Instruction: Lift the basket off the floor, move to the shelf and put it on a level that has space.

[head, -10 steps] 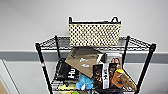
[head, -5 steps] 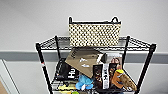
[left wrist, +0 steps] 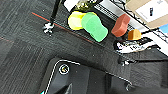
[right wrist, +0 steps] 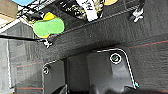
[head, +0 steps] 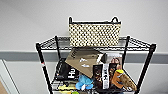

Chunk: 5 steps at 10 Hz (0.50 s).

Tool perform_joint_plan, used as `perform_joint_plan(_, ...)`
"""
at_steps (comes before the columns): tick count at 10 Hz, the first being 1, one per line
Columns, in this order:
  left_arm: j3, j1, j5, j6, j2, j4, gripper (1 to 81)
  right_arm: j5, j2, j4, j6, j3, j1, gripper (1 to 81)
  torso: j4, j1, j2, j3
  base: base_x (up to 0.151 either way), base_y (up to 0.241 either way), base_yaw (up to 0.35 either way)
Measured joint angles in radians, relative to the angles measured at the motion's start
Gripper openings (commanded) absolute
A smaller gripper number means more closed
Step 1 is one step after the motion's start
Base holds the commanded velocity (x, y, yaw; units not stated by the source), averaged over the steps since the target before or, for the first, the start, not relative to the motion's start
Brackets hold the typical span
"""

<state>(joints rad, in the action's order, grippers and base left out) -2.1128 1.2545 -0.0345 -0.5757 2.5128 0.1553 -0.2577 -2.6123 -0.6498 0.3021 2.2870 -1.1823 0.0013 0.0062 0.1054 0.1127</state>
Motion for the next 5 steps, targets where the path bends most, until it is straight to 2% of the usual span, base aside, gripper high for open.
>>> perform_joint_plan(5,-0.168,0.038,0.000,0.004,0.181,0.028,81.1,0.034,-0.144,0.000,0.071,0.155,-0.057,81.1,0.000,0.000,0.000,0.000,0.000,0.000,0.000)
